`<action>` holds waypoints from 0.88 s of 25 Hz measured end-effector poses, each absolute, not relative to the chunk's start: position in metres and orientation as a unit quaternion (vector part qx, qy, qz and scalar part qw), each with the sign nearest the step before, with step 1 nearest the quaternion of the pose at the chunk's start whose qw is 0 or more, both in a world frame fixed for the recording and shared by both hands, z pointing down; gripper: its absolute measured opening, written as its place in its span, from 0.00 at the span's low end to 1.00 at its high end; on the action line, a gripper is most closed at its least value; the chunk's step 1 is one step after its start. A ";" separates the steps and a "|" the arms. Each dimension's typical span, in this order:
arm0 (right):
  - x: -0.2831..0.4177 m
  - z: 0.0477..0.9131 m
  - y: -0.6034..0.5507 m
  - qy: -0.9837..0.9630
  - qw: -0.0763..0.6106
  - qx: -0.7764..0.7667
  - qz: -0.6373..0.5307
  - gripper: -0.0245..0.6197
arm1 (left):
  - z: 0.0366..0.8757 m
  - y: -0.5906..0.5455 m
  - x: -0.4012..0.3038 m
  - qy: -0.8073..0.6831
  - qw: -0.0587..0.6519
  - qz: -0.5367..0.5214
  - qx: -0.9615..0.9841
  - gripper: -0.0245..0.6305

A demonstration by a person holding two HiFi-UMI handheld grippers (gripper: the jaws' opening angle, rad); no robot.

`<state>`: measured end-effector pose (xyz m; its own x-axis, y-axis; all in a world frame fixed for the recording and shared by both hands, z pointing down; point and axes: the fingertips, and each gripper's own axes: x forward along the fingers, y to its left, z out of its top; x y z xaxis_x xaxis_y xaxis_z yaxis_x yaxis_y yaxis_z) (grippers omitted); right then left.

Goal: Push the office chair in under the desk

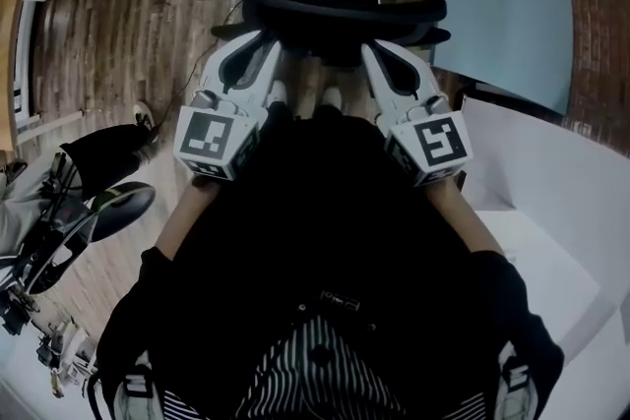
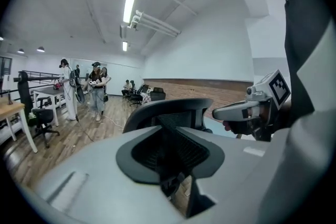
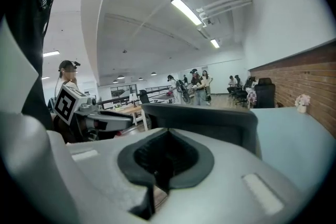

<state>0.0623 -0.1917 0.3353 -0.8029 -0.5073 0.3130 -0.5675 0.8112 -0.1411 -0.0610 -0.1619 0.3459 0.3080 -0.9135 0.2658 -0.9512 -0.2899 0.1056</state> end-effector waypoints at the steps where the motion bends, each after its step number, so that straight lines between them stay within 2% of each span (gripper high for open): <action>1: 0.065 0.339 -0.200 -0.937 0.129 0.301 0.120 0.04 | 0.352 -0.165 -0.071 -0.590 0.126 0.080 0.794 0.21; 2: 0.070 0.345 -0.210 -0.931 0.128 0.317 0.127 0.04 | 0.357 -0.169 -0.081 -0.595 0.131 0.084 0.788 0.27; 4: 0.084 0.360 -0.230 -0.917 0.131 0.347 0.144 0.04 | 0.365 -0.176 -0.098 -0.606 0.137 0.090 0.778 0.32; 5: 0.093 0.365 -0.240 -0.911 0.133 0.359 0.151 0.05 | 0.367 -0.180 -0.105 -0.612 0.139 0.089 0.773 0.34; 6: 0.100 0.368 -0.249 -0.906 0.135 0.370 0.154 0.11 | 0.367 -0.184 -0.111 -0.618 0.142 0.086 0.769 0.35; 12: 0.112 0.385 -0.270 -0.893 0.162 0.392 0.153 0.29 | 0.386 -0.199 -0.119 -0.617 0.168 0.092 0.763 0.43; 15: 0.119 0.399 -0.282 -0.878 0.175 0.411 0.170 0.31 | 0.397 -0.207 -0.120 -0.621 0.182 0.102 0.756 0.50; 18: 0.127 0.408 -0.295 -0.866 0.193 0.429 0.169 0.36 | 0.405 -0.218 -0.124 -0.629 0.184 0.118 0.746 0.51; 22: 0.138 0.421 -0.305 -0.859 0.202 0.434 0.180 0.43 | 0.413 -0.226 -0.125 -0.630 0.193 0.122 0.743 0.56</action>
